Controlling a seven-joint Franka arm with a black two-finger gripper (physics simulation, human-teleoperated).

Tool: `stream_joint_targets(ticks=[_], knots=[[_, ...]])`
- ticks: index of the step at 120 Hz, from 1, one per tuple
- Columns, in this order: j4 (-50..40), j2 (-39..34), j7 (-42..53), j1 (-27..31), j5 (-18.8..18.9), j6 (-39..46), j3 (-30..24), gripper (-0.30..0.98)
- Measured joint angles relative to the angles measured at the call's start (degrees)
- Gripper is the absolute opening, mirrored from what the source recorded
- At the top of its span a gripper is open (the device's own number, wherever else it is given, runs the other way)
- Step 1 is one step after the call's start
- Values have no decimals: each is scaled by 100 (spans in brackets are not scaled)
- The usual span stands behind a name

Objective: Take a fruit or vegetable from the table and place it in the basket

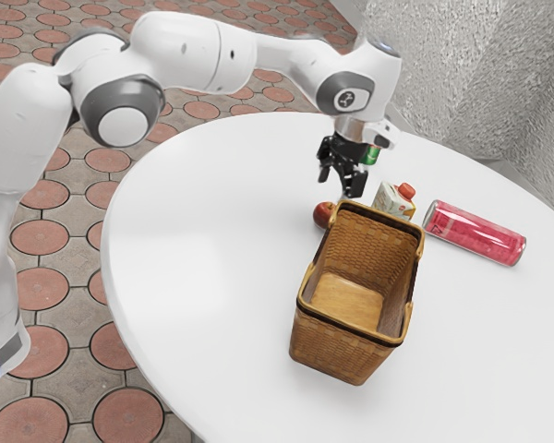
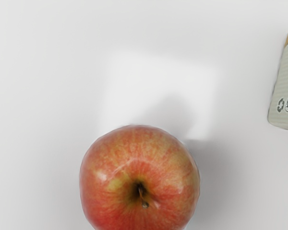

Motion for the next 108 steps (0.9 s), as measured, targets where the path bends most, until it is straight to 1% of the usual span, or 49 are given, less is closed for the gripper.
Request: stream_joint_targets(ticks=[31, 66, 108], knots=[[5, 272, 5, 20, -133, 194, -2, 69], [-16, 404, 9, 106, -262, 325, -2, 69], [2, 614, 14, 129, -300, 410, -2, 69]])
